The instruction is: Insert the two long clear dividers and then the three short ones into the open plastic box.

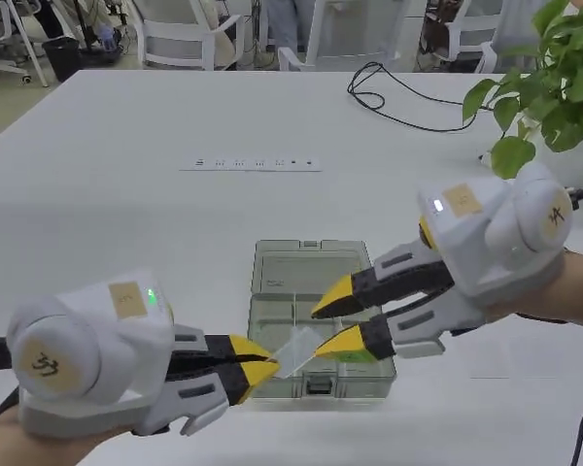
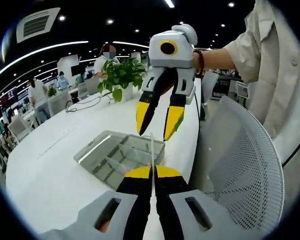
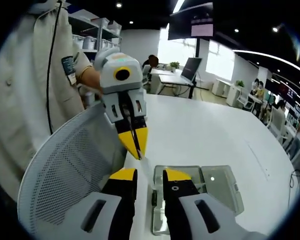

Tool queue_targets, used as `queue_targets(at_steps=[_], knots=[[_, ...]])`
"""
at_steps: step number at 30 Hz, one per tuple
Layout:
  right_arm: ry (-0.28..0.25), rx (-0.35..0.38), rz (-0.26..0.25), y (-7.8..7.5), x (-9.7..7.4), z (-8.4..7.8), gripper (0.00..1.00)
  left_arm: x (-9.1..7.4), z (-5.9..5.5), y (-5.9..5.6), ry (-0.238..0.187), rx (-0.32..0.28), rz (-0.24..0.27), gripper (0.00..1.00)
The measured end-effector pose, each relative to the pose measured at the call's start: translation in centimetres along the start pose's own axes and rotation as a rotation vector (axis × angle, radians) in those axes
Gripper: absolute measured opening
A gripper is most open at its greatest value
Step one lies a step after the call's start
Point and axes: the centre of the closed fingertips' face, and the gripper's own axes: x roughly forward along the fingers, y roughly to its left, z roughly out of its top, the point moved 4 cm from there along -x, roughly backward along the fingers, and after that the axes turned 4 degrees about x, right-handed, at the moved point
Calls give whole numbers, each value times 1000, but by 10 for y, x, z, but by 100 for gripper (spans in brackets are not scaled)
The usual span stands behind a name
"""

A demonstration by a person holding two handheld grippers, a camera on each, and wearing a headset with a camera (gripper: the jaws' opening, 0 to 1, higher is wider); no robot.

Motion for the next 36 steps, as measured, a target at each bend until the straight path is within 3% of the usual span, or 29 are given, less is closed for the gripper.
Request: queue_targets(at_steps=[18,28,36], knots=[[9,-11,101,20,7,-6,11,2,9,-16,-48,68,-122,0],[14,-10,120,25,8,-8,4,3,7,-15,-51,65,-122,0],[15,-17,90,22,8,-6,3,2,7,-8,-76,-20,-75,0]])
